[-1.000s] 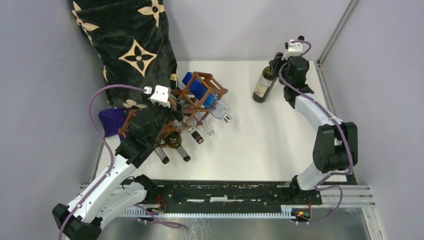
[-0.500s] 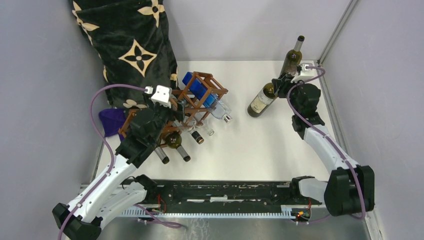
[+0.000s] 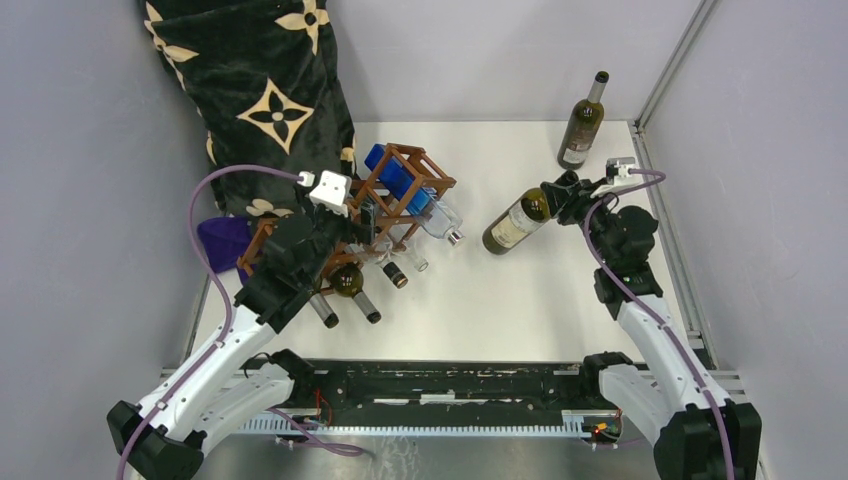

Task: Put the wine bottle on the wine rack
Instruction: Pick up the wine bottle from the corner of the board.

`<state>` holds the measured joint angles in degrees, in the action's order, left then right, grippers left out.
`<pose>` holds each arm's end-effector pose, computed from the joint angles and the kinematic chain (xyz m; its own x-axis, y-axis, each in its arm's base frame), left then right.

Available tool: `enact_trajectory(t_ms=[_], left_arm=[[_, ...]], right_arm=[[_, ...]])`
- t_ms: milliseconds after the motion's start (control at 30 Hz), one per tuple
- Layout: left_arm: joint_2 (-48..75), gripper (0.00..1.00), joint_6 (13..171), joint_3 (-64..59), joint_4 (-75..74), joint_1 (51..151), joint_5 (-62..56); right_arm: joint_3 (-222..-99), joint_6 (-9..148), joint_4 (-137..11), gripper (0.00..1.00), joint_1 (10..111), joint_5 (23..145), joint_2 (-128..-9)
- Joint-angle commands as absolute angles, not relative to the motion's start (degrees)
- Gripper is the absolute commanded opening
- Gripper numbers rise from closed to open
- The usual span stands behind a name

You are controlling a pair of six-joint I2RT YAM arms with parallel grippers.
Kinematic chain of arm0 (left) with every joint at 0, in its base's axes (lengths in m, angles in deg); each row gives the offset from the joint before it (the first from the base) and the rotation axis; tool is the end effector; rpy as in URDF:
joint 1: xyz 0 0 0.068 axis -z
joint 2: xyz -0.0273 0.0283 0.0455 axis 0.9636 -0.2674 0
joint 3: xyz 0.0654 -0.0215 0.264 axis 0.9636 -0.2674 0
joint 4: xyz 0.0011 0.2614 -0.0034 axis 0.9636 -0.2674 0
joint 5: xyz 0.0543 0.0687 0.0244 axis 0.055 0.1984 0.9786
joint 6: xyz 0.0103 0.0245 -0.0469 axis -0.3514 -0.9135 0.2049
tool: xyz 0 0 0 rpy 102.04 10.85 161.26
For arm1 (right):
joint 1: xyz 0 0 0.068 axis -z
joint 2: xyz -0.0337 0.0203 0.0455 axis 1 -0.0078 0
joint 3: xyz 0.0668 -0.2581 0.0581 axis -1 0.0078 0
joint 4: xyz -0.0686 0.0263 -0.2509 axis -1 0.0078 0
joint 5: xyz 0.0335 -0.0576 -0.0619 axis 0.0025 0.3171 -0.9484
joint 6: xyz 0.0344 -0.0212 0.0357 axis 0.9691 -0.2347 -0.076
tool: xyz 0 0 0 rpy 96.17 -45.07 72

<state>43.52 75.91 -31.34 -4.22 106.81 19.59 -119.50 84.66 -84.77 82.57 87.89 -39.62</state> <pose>0.1663 -0.0949 0.3452 -0.0351 0.1050 -0.9939 0.3152 0.9449 0.0887 0.2164 0.0337 0.3098 -0.0692 0.3597 -0.9305 -0.3181 0.8761 0.3623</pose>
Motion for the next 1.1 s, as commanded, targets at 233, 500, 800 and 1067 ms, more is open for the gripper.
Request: enact_trajectory(t_ms=[233,500,800,1067], left_arm=[[43.37,1.0,75.44,-31.51,-0.99,106.57,12.67],[42.83,1.0,75.64,-31.65,-0.8,106.66,8.42],[43.91,1.0,76.43,-31.32,-0.64,106.66,8.75],[40.57,1.0,80.58,-25.48,-7.18,106.66,-0.12]], right_arm=[[-116.36,92.68,-91.23,0.0,82.78,96.96,-29.03],[-112.26,95.17,-90.63,0.0,82.72,100.77,-24.5],[-110.59,94.7,-88.21,0.0,82.77,103.28,-21.22],[-109.72,95.88,-87.97,0.0,82.75,105.23,-19.83]])
